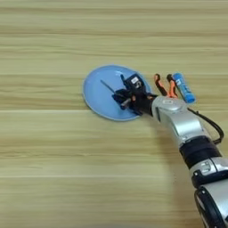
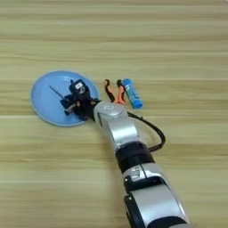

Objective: Move the objects on the table

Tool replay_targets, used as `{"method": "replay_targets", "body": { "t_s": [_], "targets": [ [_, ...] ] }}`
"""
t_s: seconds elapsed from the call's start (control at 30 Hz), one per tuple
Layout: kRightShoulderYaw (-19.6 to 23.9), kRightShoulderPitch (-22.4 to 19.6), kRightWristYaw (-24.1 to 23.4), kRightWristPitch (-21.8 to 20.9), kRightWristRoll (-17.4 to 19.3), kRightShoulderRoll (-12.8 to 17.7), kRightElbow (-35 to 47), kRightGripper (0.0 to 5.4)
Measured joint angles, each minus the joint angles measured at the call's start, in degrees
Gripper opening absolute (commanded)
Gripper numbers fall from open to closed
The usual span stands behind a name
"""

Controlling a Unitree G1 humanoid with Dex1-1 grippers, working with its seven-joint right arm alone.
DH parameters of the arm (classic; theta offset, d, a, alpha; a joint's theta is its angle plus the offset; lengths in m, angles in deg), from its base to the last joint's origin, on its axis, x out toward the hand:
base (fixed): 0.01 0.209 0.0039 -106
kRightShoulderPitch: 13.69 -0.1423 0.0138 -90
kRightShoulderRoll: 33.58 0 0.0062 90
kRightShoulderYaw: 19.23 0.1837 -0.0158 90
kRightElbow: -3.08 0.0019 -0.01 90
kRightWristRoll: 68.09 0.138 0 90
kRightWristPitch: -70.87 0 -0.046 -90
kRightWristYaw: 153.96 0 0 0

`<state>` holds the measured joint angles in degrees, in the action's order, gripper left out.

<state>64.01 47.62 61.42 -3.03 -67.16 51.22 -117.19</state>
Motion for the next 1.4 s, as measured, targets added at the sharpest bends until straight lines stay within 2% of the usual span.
{"method": "replay_targets", "body": {
  "t_s": [0.43, 0.73, 0.93, 1.27, 1.4],
  "targets": [
    [5.2, -1.9, -0.7, -0.4, 1.5, 0.9, 0.6, 0.83],
    [10.4, -5.5, -2.3, -1.7, 2.6, 5.6, -1.5, 0.83],
    [13.3, -7.5, -3.6, -3.4, 2.7, 9.5, -5.9, 0.83],
    [15.5, -9.2, -5.3, -6.8, 2.4, 14.9, -12.4, 0.82],
    [15.7, -9.7, -6.2, -8.0, 2.3, 16.2, -14.7, 0.82]
  ]
}}
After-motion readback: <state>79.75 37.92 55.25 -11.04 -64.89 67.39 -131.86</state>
